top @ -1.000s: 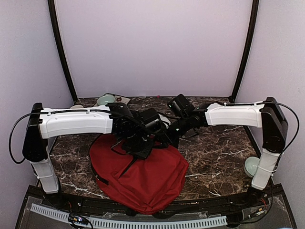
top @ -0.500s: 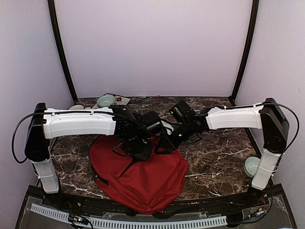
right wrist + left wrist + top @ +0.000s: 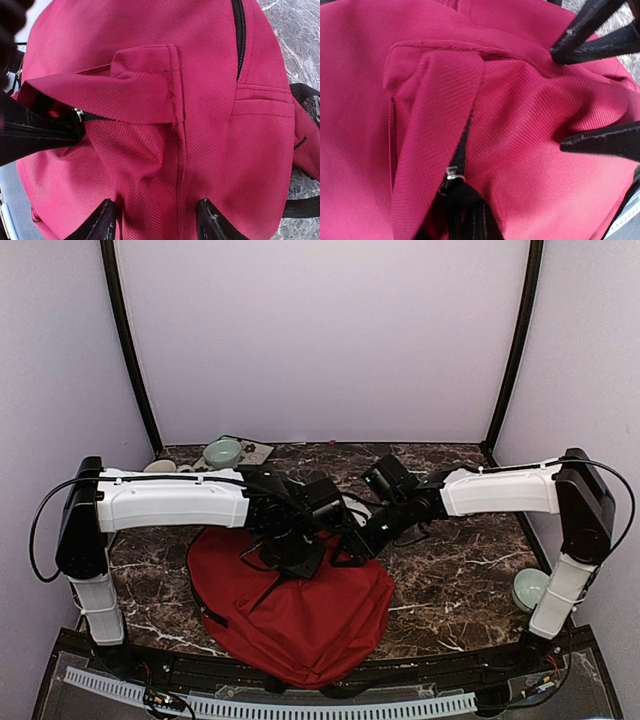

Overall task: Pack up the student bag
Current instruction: Hold the student bag at the center of the board.

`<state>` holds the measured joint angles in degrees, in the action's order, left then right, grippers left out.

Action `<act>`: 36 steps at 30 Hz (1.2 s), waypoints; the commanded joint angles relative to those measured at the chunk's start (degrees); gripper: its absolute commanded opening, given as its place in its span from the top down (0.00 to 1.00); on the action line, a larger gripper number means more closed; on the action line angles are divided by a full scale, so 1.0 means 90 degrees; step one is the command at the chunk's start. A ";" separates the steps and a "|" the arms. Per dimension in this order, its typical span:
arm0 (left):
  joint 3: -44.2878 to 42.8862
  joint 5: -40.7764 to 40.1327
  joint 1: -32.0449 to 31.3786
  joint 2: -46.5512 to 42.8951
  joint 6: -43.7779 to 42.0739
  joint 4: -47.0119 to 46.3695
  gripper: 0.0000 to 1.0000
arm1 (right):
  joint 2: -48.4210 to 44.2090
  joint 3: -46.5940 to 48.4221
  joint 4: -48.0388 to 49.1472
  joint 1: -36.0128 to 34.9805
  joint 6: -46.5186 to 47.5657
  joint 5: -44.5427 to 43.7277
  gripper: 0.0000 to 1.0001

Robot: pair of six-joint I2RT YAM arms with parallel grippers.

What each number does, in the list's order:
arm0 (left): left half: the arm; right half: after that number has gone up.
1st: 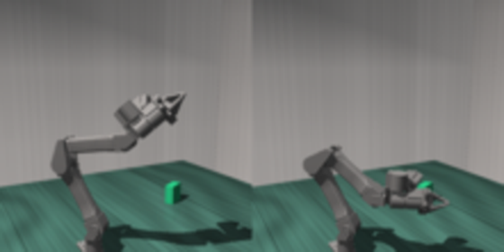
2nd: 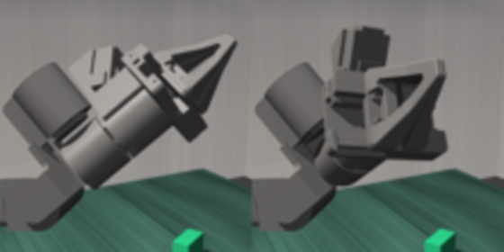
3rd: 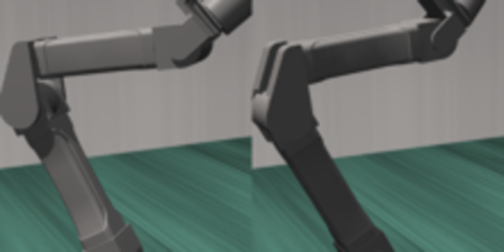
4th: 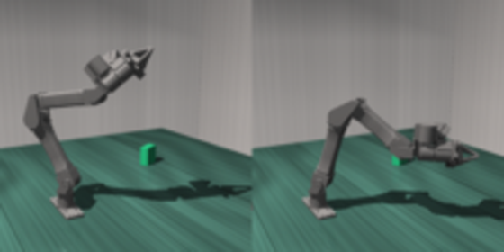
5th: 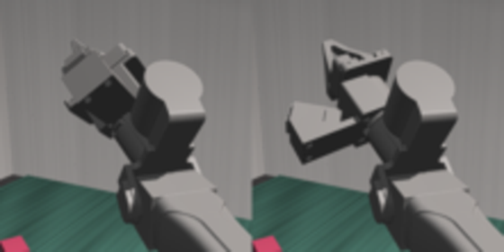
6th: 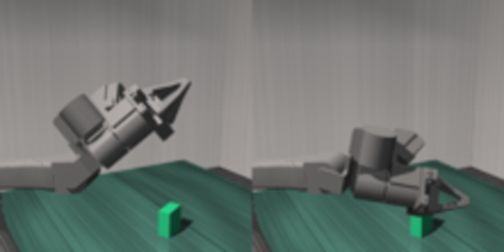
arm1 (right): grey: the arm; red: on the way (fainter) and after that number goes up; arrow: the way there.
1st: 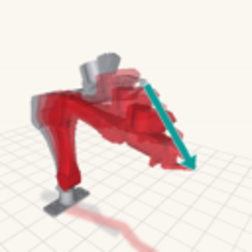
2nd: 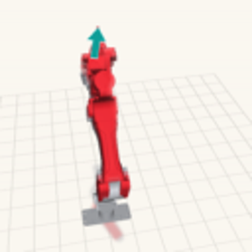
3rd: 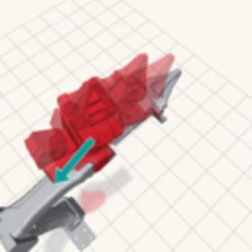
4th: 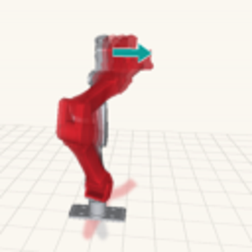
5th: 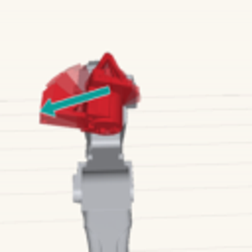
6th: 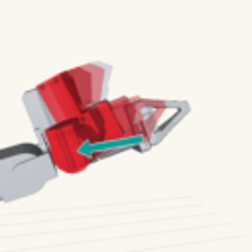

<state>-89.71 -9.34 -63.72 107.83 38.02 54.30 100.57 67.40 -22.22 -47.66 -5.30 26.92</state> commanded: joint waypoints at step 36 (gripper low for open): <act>-0.0147 0.1065 0.0391 -0.0961 -0.0053 0.0266 1.00 | 0.0583 0.0901 0.1066 -0.0057 -0.0498 0.0898 0.54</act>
<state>-89.34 0.10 -60.25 101.97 38.50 55.16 103.66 73.36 -15.38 -47.92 -8.78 32.67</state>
